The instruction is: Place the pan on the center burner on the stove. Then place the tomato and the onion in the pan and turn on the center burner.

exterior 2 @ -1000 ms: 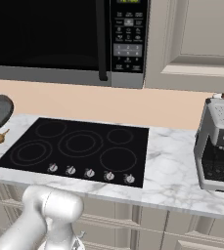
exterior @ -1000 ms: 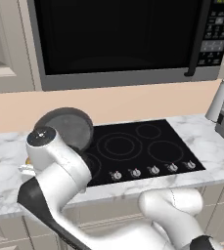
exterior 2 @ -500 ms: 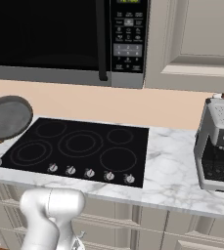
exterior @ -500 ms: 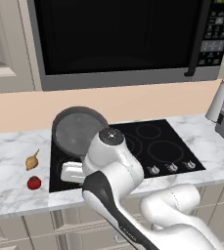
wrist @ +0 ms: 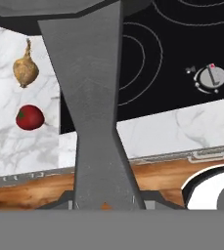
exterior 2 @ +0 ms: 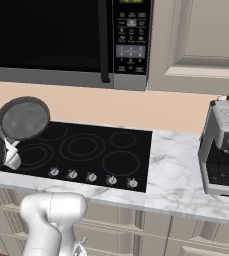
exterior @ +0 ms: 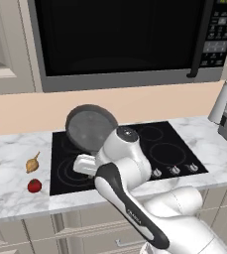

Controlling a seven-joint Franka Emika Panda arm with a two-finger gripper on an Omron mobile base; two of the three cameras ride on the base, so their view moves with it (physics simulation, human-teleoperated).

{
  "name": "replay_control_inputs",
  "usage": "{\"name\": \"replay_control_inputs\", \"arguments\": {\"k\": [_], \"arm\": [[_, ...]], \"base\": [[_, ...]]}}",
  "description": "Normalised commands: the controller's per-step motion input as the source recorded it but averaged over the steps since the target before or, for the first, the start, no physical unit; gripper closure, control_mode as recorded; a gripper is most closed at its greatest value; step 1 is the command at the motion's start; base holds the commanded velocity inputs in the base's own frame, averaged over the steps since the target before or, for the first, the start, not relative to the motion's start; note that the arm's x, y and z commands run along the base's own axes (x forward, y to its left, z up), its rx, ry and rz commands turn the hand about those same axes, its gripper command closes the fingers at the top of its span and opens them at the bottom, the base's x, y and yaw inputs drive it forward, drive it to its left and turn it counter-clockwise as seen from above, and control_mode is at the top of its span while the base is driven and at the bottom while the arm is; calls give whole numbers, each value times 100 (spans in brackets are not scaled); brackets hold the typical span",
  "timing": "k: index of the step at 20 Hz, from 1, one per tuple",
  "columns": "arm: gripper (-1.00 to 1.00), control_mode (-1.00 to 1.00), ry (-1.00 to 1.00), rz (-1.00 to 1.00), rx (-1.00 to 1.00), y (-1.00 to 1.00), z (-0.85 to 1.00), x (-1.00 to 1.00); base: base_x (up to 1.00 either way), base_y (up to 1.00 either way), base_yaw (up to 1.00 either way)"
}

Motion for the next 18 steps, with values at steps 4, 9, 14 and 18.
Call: {"name": "replay_control_inputs", "arguments": {"k": [4,9,14,18], "arm": [[100,-100,11,-12,0,0,0,50],[100,-100,9,-9,0,0,0,47],[100,-100,7,-12,0,0,0,42],[100,-100,9,-14,0,0,0,37]], "base": [[0,0,0],[0,0,0],[0,0,0],[0,0,0]]}}
